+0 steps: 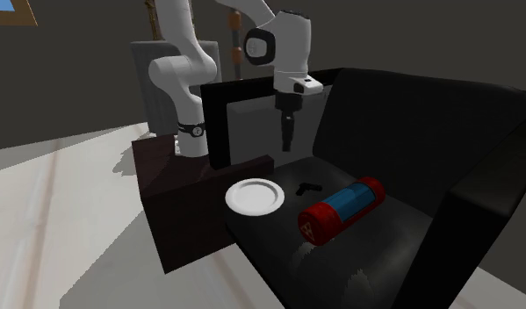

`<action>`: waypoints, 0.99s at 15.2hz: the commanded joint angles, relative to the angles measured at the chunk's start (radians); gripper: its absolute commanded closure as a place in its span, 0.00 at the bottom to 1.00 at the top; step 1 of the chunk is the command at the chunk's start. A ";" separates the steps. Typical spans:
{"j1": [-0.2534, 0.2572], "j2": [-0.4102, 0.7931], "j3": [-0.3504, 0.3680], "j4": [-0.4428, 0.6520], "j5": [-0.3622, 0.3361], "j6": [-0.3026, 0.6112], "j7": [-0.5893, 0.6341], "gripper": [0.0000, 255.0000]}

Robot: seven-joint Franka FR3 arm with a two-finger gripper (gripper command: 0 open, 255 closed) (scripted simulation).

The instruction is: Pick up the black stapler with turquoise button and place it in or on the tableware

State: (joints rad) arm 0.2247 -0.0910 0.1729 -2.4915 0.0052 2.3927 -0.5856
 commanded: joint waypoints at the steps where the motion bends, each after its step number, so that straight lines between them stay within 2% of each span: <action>1: 0.014 0.075 0.016 0.018 -0.026 0.057 -0.017 0.00; 7: 0.056 0.298 0.039 0.092 -0.147 0.193 -0.046 0.00; 12: 0.118 0.480 0.026 0.174 -0.271 0.280 -0.051 0.00; 15: 0.130 0.517 0.013 0.184 -0.292 0.305 -0.042 0.00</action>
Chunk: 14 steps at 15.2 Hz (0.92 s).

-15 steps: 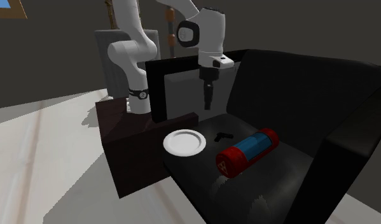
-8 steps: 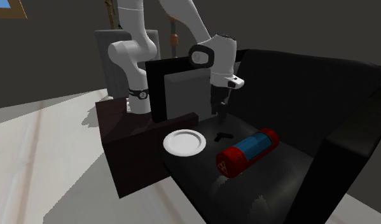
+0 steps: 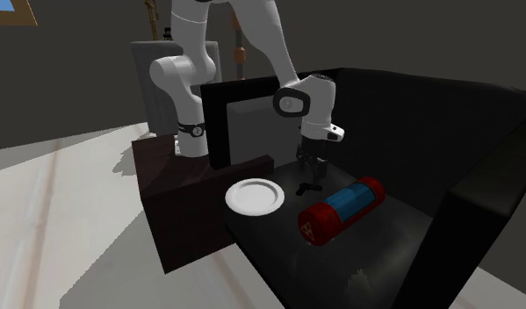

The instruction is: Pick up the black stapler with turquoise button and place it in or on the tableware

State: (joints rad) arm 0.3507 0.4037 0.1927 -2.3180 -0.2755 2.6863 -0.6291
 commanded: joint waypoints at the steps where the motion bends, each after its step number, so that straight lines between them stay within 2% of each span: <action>1: 0.008 0.036 -0.012 0.014 -0.018 0.022 0.006 0.00; 5: 0.026 0.098 -0.039 0.030 -0.045 0.068 0.027 0.00; 13: 0.026 0.098 -0.039 0.030 -0.045 0.068 0.027 0.00; 14: 0.026 0.098 -0.039 0.030 -0.045 0.068 0.027 1.00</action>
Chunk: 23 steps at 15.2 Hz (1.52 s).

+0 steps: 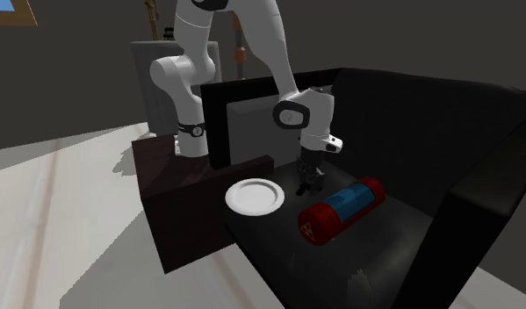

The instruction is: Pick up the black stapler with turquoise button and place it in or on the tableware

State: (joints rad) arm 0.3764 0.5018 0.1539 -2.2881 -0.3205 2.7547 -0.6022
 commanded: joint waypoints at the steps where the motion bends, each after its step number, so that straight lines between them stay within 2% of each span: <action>1: 0.000 0.000 0.000 0.000 0.000 0.000 0.000 1.00; 9: 0.000 0.000 0.000 0.000 0.000 0.000 0.000 1.00; 23: -0.055 -0.188 0.074 -0.038 0.093 -0.147 -0.074 1.00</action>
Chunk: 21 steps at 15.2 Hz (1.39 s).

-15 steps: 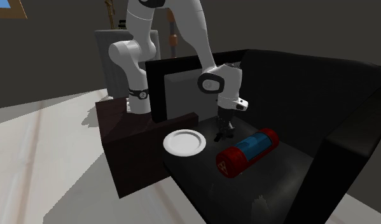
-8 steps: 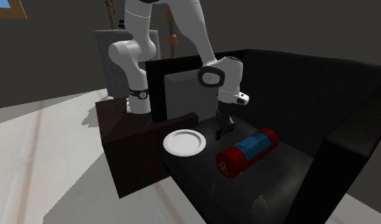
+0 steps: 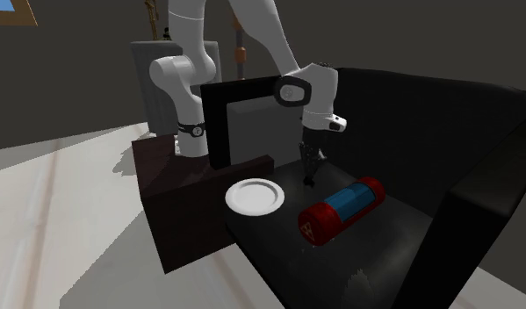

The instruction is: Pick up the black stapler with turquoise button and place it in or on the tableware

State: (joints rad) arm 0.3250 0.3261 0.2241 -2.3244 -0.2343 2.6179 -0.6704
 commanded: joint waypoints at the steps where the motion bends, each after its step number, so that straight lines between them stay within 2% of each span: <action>1: -0.006 -0.025 0.008 -0.003 0.014 -0.021 -0.012 1.00; 3: -0.010 -0.044 0.014 -0.004 0.025 -0.038 -0.020 1.00; 11: -0.128 -0.233 -0.013 -0.281 0.084 0.067 -0.201 1.00; 17: -0.213 -0.370 -0.079 -0.464 0.130 0.124 -0.389 1.00; 21: -0.218 -0.295 -0.086 -0.459 0.076 0.193 -0.348 1.00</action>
State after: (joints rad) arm 0.1097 0.0135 0.1406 -2.7817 -0.1437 2.7912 -1.0273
